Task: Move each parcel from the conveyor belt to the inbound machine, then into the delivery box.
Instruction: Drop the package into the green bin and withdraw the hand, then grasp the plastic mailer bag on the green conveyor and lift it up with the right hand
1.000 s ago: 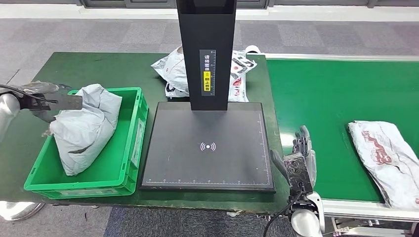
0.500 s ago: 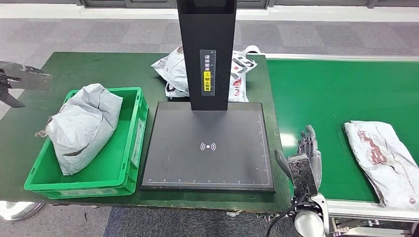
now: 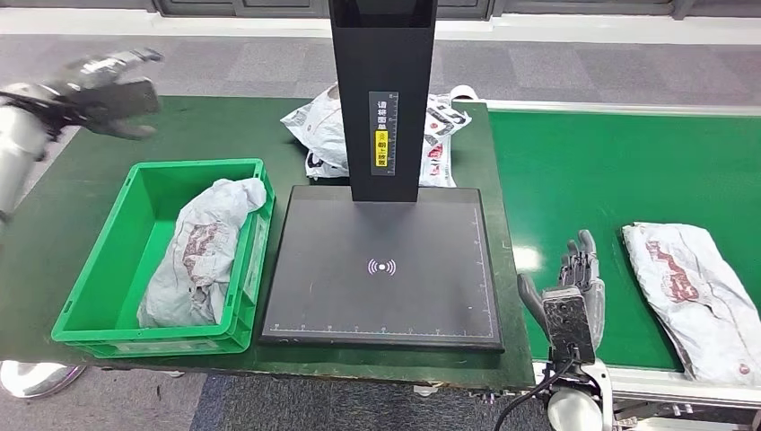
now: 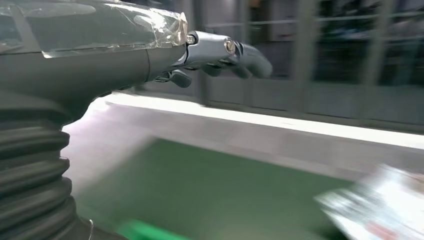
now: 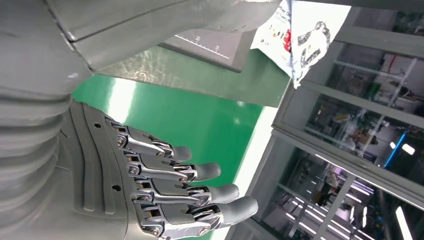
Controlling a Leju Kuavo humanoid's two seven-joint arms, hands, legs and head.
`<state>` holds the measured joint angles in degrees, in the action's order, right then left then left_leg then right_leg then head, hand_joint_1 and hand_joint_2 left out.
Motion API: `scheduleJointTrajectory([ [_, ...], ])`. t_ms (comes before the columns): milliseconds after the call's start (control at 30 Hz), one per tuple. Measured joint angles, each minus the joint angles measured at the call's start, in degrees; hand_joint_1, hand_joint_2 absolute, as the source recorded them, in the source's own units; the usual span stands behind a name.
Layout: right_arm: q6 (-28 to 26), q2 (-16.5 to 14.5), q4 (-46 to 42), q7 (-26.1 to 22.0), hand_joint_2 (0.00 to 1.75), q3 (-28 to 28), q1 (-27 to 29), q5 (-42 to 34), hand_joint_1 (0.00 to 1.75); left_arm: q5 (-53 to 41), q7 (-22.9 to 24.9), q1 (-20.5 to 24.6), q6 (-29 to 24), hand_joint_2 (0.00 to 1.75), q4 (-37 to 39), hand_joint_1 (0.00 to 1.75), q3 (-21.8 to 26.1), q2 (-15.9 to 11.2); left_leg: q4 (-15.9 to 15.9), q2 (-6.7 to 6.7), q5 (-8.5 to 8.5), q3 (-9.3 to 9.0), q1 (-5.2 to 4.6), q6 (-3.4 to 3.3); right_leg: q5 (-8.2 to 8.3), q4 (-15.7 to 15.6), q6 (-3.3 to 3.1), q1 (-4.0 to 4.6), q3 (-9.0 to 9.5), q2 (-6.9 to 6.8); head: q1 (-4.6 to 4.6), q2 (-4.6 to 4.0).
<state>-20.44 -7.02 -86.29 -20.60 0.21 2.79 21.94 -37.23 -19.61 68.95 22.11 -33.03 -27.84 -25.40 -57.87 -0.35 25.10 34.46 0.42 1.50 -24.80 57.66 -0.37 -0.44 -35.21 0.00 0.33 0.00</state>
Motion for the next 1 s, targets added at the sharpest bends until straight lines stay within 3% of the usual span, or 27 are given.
scheduleJointTrajectory([
  [133,-0.34,-0.68,0.00,-0.09,1.75,-0.15,-0.59,0.16,0.00,3.99,2.28,-10.33,-9.96,1.75,-4.17,0.00,2.98,8.81,0.00,0.07,0.00,-0.03,-0.16,-0.07,0.05,0.00,0.08,-0.14,0.00,0.04,-0.01,0.00],
  [233,-0.49,-1.12,0.02,0.00,1.75,-0.16,-1.27,0.39,0.00,5.04,3.89,-16.46,-13.70,1.75,-6.80,0.00,4.65,14.75,-0.01,0.08,0.02,0.06,-0.19,-0.16,0.04,0.00,0.13,-0.18,-0.04,0.06,0.01,0.00],
  [367,-1.04,-1.40,0.04,0.18,1.75,-0.16,-1.43,0.55,0.00,7.63,4.44,-20.84,-14.66,1.75,-9.70,0.00,6.86,19.58,-0.01,0.26,0.11,0.07,-0.21,-0.22,0.02,-0.02,0.15,-0.20,-0.17,0.22,-0.02,0.00],
  [600,-3.82,-1.42,1.03,-0.06,1.75,-0.16,-1.96,2.08,0.00,13.80,2.15,-29.50,-22.04,1.75,-12.35,0.00,10.34,30.90,-0.01,-0.05,0.18,0.13,-0.21,-0.32,-0.16,-0.04,0.30,-0.20,-0.04,-0.07,0.00,0.00],
  [767,-7.37,-1.38,3.27,-0.54,1.75,-0.08,-2.25,2.60,0.00,21.38,-0.55,-32.91,-22.85,1.75,-12.38,0.00,11.47,35.51,-0.01,0.02,0.26,0.12,-0.23,-0.40,-0.17,-0.05,0.33,-0.21,-0.05,-0.04,-0.01,0.00],
  [1000,-12.26,-0.57,8.76,-1.78,1.75,-0.05,-3.74,3.07,0.00,29.73,-2.92,-36.17,-25.21,1.75,-11.61,0.00,12.17,38.56,-0.01,0.01,0.26,0.13,-0.23,-0.39,-0.18,-0.05,0.34,-0.20,-0.05,-0.04,-0.01,0.00],
])
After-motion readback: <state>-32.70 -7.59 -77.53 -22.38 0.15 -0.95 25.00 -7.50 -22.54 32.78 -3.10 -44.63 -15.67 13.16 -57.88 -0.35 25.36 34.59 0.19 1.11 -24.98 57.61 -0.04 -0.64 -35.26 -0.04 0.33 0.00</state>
